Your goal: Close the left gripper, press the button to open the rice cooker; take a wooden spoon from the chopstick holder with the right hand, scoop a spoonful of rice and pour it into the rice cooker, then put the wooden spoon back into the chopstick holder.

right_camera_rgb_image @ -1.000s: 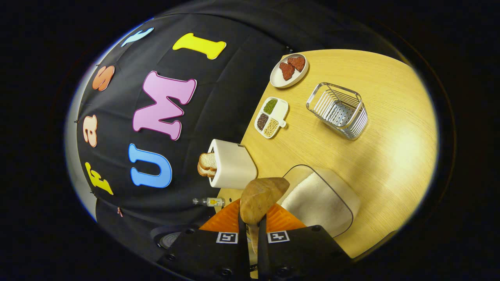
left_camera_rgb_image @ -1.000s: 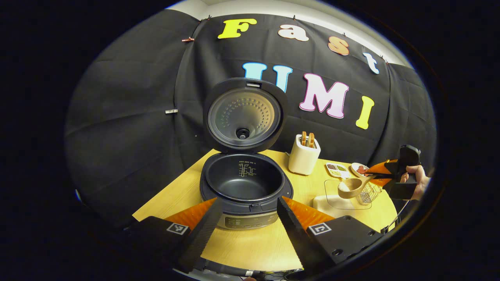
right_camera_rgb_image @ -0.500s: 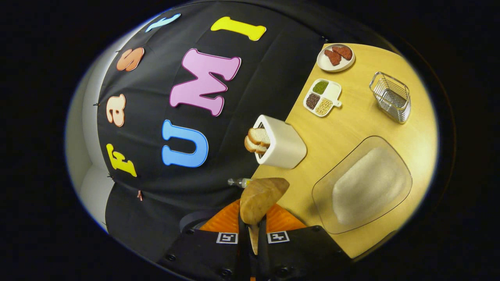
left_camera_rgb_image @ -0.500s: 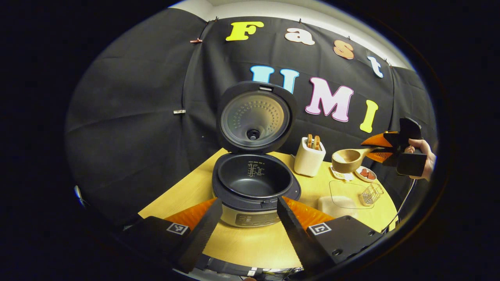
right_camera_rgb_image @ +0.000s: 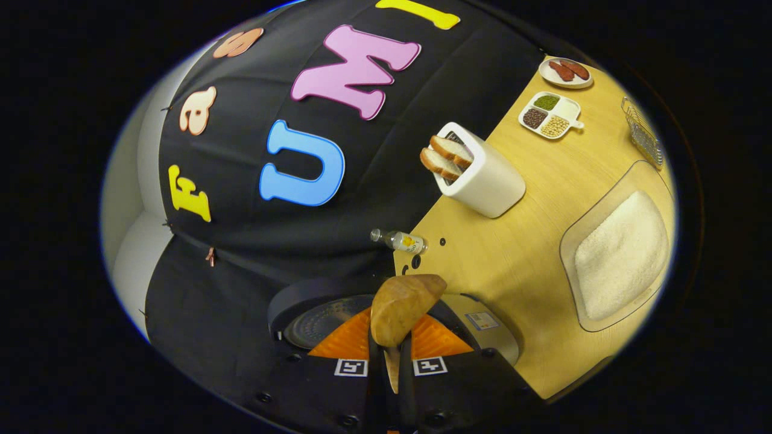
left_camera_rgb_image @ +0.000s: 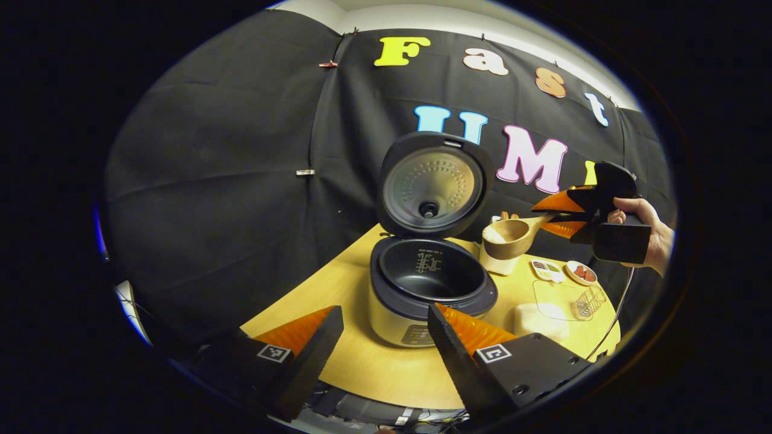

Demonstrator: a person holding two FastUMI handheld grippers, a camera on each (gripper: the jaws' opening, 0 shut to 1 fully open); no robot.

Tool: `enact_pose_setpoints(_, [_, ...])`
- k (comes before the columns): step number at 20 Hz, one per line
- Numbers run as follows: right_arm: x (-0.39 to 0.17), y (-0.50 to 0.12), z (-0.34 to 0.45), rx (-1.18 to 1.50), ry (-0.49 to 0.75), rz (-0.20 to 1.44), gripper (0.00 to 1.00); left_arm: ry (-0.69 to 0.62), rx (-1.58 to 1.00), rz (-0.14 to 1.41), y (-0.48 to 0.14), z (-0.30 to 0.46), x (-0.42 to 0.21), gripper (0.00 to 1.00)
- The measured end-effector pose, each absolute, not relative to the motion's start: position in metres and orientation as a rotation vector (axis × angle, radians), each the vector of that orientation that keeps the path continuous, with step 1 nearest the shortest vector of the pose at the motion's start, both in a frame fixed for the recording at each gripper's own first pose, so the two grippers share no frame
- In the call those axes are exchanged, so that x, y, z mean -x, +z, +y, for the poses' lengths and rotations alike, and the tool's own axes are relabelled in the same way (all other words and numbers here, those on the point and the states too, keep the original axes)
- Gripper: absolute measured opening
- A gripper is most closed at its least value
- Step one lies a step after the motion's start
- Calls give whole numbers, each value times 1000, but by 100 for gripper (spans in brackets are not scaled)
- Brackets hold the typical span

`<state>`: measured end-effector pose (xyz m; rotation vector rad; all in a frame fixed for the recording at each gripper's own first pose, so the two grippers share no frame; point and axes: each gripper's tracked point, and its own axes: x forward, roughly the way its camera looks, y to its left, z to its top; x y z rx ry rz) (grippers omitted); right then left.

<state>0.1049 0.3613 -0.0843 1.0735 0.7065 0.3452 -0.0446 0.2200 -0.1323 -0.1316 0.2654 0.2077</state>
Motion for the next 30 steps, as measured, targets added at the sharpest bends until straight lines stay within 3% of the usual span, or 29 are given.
enact_pose_setpoints(7, [-107,-95,427,-790,434,638,12,260,169,266,-135,255,49,96])
enact_pose_setpoints(18, [-99,-123,465,-275,598,456,12,277,181,278,-141,266,50,93])
enact_pose_setpoints(30, [-41,-130,520,234,946,224,12,287,187,277,-147,267,56,96])
